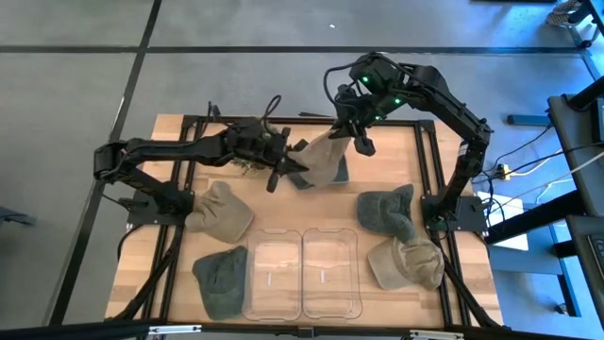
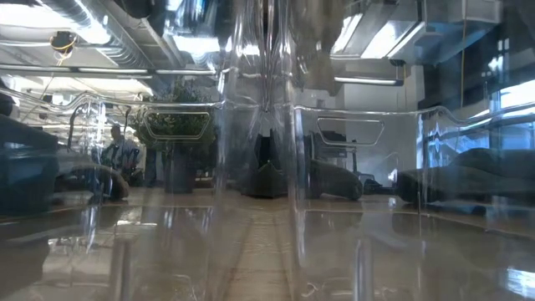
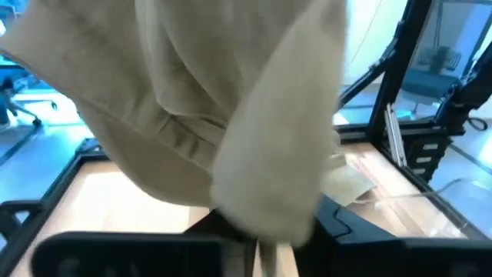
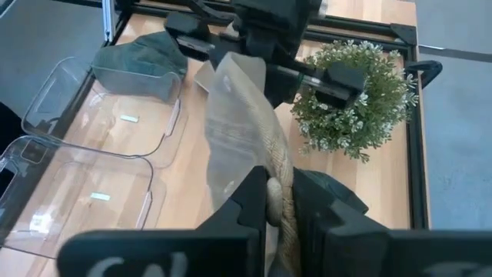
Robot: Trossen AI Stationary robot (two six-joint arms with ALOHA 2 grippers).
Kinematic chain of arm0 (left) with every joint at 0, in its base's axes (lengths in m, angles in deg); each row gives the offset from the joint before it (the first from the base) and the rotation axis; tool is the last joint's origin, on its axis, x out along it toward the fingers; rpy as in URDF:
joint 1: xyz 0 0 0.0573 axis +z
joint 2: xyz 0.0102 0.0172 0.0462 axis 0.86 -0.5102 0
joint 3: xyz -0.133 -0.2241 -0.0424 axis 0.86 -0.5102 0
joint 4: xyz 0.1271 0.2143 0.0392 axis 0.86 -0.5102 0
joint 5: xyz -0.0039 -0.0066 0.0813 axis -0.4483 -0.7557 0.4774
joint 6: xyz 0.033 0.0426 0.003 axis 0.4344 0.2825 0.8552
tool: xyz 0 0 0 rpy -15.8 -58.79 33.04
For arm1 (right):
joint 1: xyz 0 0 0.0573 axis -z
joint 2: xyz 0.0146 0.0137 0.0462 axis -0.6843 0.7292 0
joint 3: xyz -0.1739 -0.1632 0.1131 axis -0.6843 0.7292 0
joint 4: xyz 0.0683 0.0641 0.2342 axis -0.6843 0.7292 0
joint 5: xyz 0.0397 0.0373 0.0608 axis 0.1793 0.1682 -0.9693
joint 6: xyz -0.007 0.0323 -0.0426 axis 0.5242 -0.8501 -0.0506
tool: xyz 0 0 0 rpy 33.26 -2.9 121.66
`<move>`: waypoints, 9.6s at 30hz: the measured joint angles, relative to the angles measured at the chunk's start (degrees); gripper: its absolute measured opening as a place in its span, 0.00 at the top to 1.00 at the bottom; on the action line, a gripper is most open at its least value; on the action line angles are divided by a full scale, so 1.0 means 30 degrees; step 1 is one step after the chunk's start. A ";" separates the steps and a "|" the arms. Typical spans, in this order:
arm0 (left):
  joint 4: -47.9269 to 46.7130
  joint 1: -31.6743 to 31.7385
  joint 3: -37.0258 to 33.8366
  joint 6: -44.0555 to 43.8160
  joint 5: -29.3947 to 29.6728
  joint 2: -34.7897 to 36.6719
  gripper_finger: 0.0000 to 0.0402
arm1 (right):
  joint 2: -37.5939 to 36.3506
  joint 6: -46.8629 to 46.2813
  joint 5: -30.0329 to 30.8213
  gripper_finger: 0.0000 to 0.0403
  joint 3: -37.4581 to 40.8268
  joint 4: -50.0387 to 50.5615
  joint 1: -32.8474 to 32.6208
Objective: Pick & Place hat
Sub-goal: Put the top brown cap into the right transparent bin, then put the top black cap into the left transparent bin
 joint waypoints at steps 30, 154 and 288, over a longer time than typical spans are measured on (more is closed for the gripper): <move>-1.1691 0.1939 -0.0010 0.0481 -0.0074 0.8231 0.73 | -0.0576 -1.8890 1.0245 0.91 0.0109 -0.0070 -1.1574; -1.2015 -0.2223 -0.0025 0.0491 0.2665 0.8165 0.73 | -0.4932 -2.2921 1.6291 0.62 1.1913 -0.4576 -1.4936; -0.5707 -0.0737 0.2489 0.2672 1.0352 0.0224 0.41 | -0.7686 -0.4682 0.4243 0.96 1.5322 -0.9811 -0.0590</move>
